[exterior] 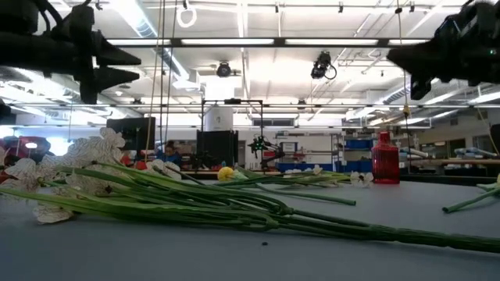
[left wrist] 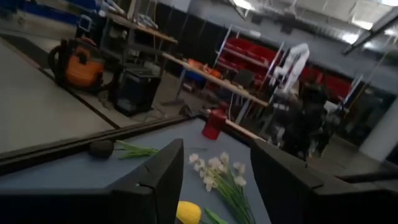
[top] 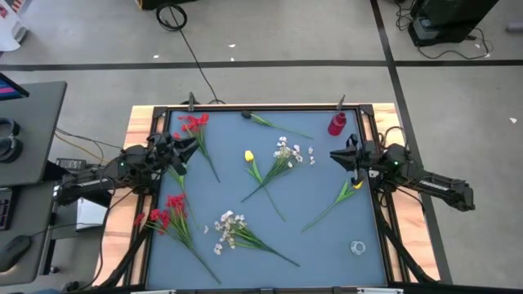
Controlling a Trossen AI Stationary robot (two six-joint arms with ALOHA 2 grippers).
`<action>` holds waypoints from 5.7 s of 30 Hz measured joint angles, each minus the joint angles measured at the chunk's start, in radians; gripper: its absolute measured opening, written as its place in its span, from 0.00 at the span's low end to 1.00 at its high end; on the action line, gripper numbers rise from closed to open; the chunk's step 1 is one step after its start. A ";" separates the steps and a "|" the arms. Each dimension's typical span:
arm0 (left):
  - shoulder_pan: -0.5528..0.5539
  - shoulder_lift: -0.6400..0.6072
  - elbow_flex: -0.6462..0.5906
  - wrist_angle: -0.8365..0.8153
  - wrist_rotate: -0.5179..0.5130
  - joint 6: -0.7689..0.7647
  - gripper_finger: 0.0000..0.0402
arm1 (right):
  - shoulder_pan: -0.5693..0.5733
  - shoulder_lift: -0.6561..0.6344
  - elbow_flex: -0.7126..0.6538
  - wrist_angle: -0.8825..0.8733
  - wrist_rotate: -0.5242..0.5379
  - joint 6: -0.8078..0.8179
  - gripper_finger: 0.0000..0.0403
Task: Sort flowers into vase by color
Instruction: Put the right black tulip into the red glass vase
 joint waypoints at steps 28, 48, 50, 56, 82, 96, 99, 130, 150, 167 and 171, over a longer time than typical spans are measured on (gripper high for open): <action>0.000 0.504 0.443 -0.270 0.062 0.037 0.48 | 0.076 0.624 0.327 0.090 0.322 0.501 0.15; 0.000 0.607 0.450 -0.385 0.048 -0.185 0.48 | 0.068 1.250 0.933 -0.601 0.210 0.350 0.15; 0.000 0.624 0.450 -0.381 0.043 -0.199 0.48 | 0.065 1.289 0.991 -0.657 0.205 0.315 0.15; 0.000 0.689 0.450 -0.292 0.043 -0.201 0.48 | 0.064 1.372 1.120 -0.772 0.188 0.214 0.16; 0.000 0.758 0.449 -0.292 0.031 -0.417 0.48 | -0.124 1.973 1.612 -1.162 0.272 -0.129 0.41; 0.001 0.757 0.449 -0.314 -0.007 -0.431 0.48 | -0.242 2.171 1.784 -1.326 0.272 -0.266 0.41; 0.001 0.757 0.449 -0.321 -0.008 -0.431 0.48 | -0.258 2.204 1.800 -1.364 0.272 -0.286 0.41; 0.102 0.757 0.449 -0.356 -0.017 -0.428 0.48 | -0.285 2.295 1.813 -1.347 0.201 -0.367 0.20; 0.105 0.761 0.449 -0.139 0.017 -0.344 0.48 | -0.272 1.979 1.744 -1.034 -0.110 -0.212 0.01; 0.105 0.969 0.477 0.548 0.186 -0.087 0.48 | 0.011 1.487 1.167 -0.298 -0.011 -0.135 0.01; 0.094 1.057 0.561 0.545 0.234 -0.020 0.48 | 0.078 1.489 1.166 -0.295 0.029 -0.171 0.01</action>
